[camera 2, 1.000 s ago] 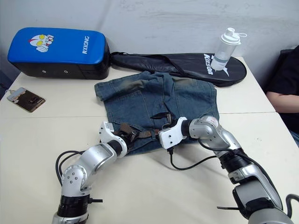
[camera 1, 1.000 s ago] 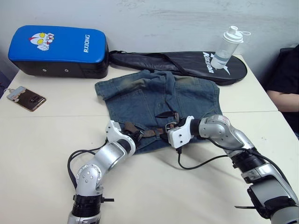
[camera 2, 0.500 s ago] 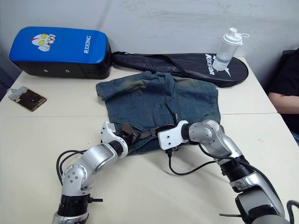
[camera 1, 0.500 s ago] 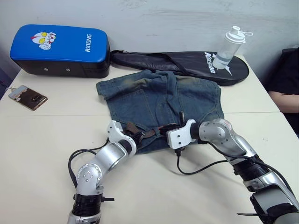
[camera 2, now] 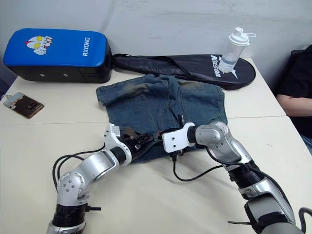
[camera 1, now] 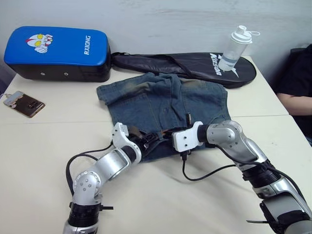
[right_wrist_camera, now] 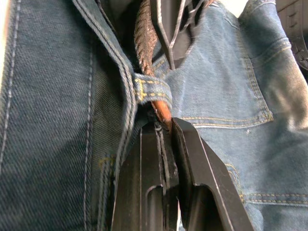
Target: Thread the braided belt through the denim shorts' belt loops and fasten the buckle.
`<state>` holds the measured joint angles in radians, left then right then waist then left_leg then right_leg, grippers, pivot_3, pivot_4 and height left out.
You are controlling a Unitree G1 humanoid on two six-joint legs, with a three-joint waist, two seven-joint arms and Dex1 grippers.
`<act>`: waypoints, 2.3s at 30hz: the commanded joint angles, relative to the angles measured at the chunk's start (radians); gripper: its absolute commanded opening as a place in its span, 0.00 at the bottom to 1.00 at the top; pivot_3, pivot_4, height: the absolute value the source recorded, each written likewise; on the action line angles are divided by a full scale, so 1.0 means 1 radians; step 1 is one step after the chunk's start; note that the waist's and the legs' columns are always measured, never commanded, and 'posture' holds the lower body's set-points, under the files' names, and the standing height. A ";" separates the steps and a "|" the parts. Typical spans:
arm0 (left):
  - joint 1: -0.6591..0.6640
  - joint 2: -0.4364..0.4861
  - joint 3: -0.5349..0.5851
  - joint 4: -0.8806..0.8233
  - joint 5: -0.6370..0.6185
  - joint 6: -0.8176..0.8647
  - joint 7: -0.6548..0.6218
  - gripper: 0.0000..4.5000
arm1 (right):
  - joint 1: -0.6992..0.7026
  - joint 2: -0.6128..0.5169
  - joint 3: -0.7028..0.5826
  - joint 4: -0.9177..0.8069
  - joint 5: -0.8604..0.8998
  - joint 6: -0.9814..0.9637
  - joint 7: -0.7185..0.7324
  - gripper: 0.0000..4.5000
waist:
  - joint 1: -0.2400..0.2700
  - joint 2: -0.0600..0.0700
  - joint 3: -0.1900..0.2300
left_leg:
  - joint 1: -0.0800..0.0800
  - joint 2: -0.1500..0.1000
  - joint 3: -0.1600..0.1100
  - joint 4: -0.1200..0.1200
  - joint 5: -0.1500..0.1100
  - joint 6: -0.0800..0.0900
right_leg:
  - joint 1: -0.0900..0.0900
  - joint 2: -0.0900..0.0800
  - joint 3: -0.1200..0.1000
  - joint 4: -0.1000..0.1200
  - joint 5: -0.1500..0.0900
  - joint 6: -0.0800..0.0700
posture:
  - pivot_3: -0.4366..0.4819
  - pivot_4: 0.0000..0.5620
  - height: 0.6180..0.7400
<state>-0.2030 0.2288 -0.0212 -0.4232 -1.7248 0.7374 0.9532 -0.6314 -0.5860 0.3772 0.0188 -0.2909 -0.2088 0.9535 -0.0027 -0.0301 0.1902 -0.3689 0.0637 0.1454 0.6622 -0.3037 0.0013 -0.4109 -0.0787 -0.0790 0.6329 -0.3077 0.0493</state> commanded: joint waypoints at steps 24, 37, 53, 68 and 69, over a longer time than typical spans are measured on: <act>0.021 0.297 -0.172 -0.002 0.054 0.155 -0.211 0.99 | -0.262 -0.267 -0.152 0.295 0.289 -0.196 0.196 0.00 | 0.004 0.003 0.002 | -0.001 -0.001 0.000 -0.002 -0.001 0.000 | 0.000 -0.001 0.000 -0.006 0.000 0.000 | 0.48 0.27 1.00; -0.071 0.446 -0.090 -0.117 -0.140 0.211 -0.420 0.99 | -0.021 -0.119 -0.104 -0.041 0.300 0.106 0.133 0.00 | -0.001 0.004 0.002 | -0.002 0.000 0.000 -0.002 -0.001 0.000 | -0.001 -0.001 0.000 -0.005 0.000 0.000 | 0.48 0.27 1.00; -0.255 0.766 0.126 -0.199 0.008 0.218 -0.944 1.00 | 0.028 -0.067 -0.144 -0.083 0.323 0.245 0.087 0.14 | -0.001 0.008 0.005 | -0.003 -0.001 0.001 -0.006 -0.002 -0.002 | -0.004 0.001 0.000 -0.007 -0.001 -0.001 | 0.48 0.27 1.00; -0.210 0.891 0.171 -0.044 0.319 0.281 -1.146 1.00 | -0.004 -0.206 -0.174 -0.348 0.458 0.433 0.244 0.84 | -0.005 0.008 0.006 | -0.003 0.000 0.003 -0.009 -0.001 -0.003 | -0.007 0.002 0.001 -0.006 -0.001 -0.001 | 0.48 0.27 1.00; -0.200 0.897 0.170 -0.046 0.349 0.283 -1.167 1.00 | -0.011 -0.203 -0.164 -0.332 0.430 0.402 0.234 0.84 | -0.005 0.008 0.006 | -0.003 0.000 0.004 -0.010 -0.001 -0.003 | -0.008 0.002 0.002 -0.006 -0.001 -0.001 | 0.48 0.27 1.00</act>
<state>-0.4112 1.1102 0.1289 -0.4570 -1.4278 1.0196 -0.1669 -0.6210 -0.7798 0.2197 -0.3010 0.1659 0.2385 1.1937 -0.0077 -0.0225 0.1961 -0.3722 0.0637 0.1497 0.6517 -0.3049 -0.0013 -0.4191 -0.0766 -0.0769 0.6269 -0.3090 0.0479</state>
